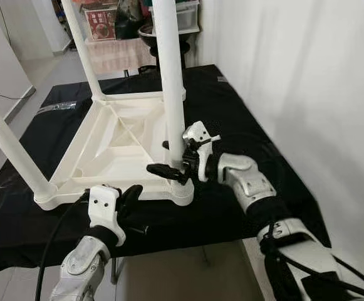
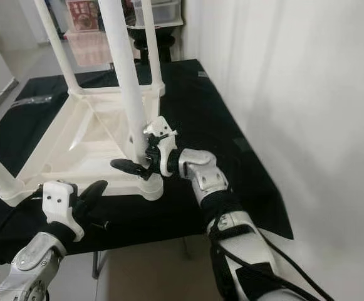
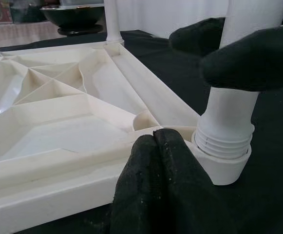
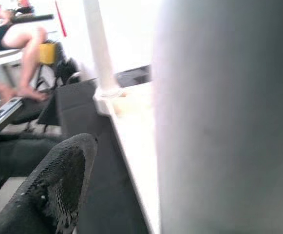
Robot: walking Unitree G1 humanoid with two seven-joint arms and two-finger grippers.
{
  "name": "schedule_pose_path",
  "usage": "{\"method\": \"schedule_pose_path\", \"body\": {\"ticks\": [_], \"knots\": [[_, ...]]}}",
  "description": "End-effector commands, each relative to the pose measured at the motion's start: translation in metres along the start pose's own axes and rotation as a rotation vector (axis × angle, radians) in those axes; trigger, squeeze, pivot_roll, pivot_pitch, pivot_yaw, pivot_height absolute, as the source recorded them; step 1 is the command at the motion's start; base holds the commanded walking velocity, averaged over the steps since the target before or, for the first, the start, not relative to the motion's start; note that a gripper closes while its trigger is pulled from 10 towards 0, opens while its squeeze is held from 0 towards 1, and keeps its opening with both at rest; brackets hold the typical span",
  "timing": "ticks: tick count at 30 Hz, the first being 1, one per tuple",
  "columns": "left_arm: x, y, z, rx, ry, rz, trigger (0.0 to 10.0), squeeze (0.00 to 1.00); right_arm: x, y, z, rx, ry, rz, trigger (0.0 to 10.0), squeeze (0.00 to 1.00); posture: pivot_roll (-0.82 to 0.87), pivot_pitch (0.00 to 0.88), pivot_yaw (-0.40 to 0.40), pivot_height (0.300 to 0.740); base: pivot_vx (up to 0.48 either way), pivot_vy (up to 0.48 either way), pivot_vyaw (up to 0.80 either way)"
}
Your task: Building children table
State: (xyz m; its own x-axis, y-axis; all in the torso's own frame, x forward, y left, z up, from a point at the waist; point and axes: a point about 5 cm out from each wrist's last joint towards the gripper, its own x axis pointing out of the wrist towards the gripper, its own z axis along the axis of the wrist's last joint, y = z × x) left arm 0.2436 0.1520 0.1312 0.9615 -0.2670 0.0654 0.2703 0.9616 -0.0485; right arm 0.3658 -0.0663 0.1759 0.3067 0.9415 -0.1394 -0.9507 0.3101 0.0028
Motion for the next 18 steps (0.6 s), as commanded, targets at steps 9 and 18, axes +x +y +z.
{"method": "schedule_pose_path", "body": {"ticks": [9,18], "knots": [[-0.0044,-0.0013,-0.0044,-0.001,0.022,0.014,10.0,0.0,0.0075,0.0012,0.0035,0.063,0.06,0.168,0.0,0.0,0.01,0.0,0.007,0.74,0.0,0.0,0.0],[-0.0044,-0.0022,-0.0038,-0.003,0.019,0.015,10.0,0.0,0.0029,-0.0034,0.0004,0.078,0.039,0.113,0.0,0.0,0.01,0.0,0.006,0.74,0.0,0.0,0.0]]}}
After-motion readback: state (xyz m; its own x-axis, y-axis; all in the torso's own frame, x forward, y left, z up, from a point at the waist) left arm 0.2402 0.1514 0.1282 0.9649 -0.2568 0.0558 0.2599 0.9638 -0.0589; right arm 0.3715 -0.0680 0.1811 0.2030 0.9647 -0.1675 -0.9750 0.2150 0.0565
